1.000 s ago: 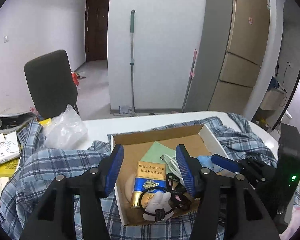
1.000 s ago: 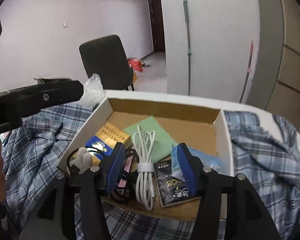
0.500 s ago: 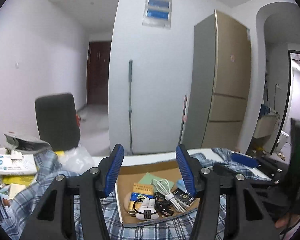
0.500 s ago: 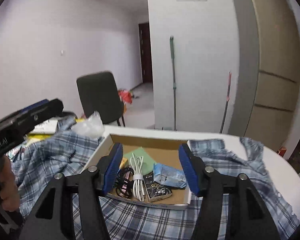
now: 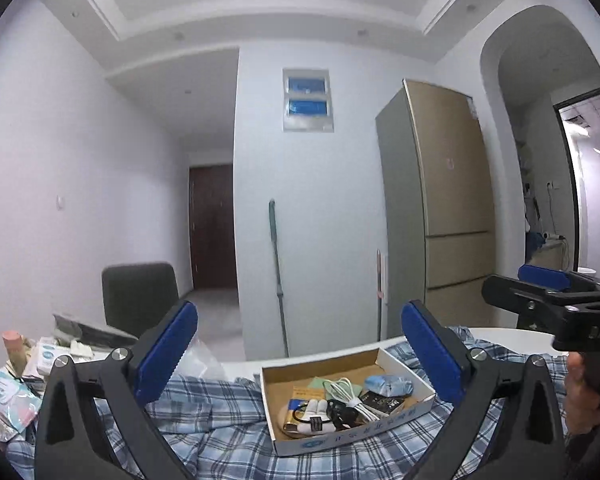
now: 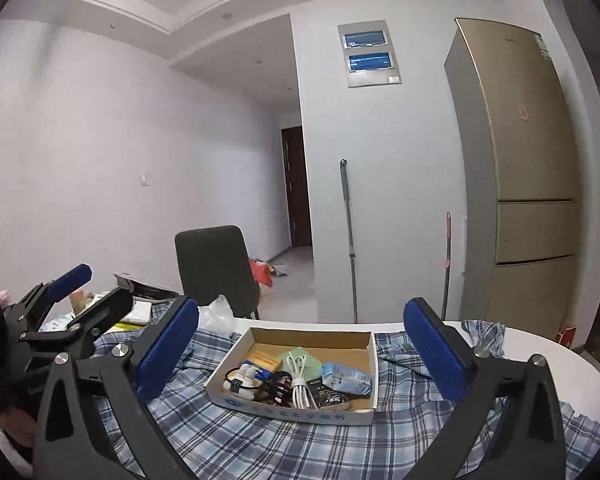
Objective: Organize soft objects
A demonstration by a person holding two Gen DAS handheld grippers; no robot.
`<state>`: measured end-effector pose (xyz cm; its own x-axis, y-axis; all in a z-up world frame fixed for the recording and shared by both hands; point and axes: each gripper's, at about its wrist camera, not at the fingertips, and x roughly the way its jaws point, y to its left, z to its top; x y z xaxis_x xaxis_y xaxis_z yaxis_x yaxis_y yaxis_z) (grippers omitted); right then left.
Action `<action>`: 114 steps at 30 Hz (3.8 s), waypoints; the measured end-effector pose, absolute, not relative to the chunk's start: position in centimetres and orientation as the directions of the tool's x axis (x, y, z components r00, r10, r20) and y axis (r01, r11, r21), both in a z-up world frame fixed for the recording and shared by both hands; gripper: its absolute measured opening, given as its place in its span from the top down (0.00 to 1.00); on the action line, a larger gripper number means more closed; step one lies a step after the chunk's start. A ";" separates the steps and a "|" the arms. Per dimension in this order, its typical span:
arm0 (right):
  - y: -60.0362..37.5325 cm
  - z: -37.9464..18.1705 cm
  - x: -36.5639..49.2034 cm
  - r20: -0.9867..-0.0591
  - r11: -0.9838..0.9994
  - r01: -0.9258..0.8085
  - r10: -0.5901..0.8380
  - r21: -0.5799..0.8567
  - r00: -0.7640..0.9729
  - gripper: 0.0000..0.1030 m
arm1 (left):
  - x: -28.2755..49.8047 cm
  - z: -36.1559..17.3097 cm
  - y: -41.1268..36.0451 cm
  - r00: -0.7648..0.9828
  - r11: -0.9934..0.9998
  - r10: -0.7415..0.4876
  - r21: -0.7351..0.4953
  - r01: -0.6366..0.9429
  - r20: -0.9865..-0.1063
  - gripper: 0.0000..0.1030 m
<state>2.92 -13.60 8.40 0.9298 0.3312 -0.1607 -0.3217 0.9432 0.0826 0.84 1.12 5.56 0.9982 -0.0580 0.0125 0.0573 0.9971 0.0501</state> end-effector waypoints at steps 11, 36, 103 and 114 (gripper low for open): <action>-14.6 4.6 2.0 -0.151 0.956 -0.291 0.294 0.040 0.944 0.01 | -0.3 1.6 2.2 0.998 0.997 -0.056 0.041 0.058 -0.040 0.00; -12.6 1.3 0.3 -0.140 0.957 -0.274 0.259 -0.098 0.956 0.01 | 0.1 0.3 3.5 0.998 1.000 -0.003 -0.012 0.002 -0.061 0.00; -12.6 1.4 0.3 -0.142 0.963 -0.260 0.248 -0.072 0.958 0.01 | -0.5 0.3 2.3 1.000 0.999 -0.020 0.026 0.020 0.005 0.00; -12.7 1.4 0.3 -0.142 0.963 -0.260 0.248 -0.072 0.958 0.01 | -0.5 0.2 2.2 1.000 1.000 -0.019 0.022 0.019 0.007 0.00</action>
